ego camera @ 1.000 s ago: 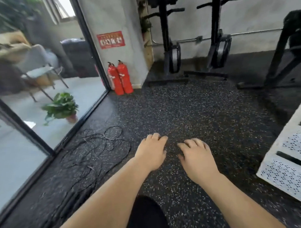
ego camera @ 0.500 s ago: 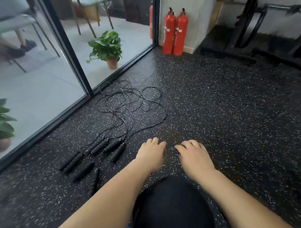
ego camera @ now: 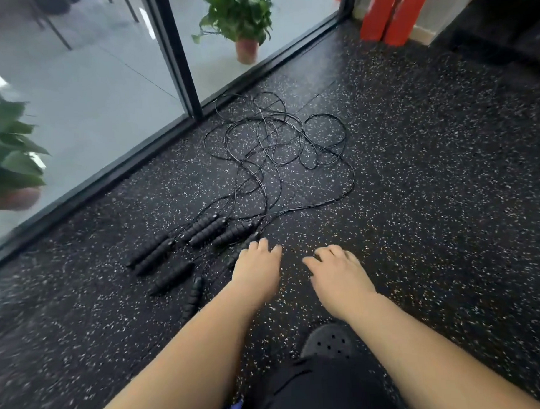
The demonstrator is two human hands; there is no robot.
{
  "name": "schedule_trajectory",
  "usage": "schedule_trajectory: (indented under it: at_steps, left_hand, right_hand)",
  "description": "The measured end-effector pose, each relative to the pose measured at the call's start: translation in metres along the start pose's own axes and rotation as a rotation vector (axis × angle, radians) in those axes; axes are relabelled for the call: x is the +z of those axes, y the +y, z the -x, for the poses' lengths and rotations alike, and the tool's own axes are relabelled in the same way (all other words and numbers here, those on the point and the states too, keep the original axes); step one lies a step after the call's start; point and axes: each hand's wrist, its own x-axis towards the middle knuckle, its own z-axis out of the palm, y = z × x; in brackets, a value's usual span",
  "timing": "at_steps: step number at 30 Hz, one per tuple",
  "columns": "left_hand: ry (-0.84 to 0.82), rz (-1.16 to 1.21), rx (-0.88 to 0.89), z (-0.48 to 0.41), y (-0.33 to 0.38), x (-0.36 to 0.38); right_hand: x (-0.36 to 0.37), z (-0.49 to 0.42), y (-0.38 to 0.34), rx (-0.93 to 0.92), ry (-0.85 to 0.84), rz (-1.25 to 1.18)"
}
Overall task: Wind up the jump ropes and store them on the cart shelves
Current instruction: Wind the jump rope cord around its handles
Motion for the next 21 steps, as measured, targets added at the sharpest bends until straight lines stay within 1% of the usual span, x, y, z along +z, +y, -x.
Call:
schedule_trajectory:
  at_steps: [6,14,18,21]
  left_hand:
    - [-0.018,0.044,-0.149,-0.055,-0.044,0.039]
    - [0.0,0.048,-0.268,-0.117,-0.078,0.081]
    - [-0.059,-0.002,-0.338,-0.137,-0.086,0.093]
    - [-0.038,-0.065,-0.374,-0.147,-0.088,0.1]
  right_hand:
    - [0.021,-0.055,-0.015,-0.071,-0.071,-0.004]
    - [0.045,-0.095,-0.026,-0.063,-0.137,-0.088]
    - [0.052,-0.099,-0.024,-0.049,-0.137,-0.144]
    - [0.056,-0.097,-0.019,-0.033,-0.141,-0.167]
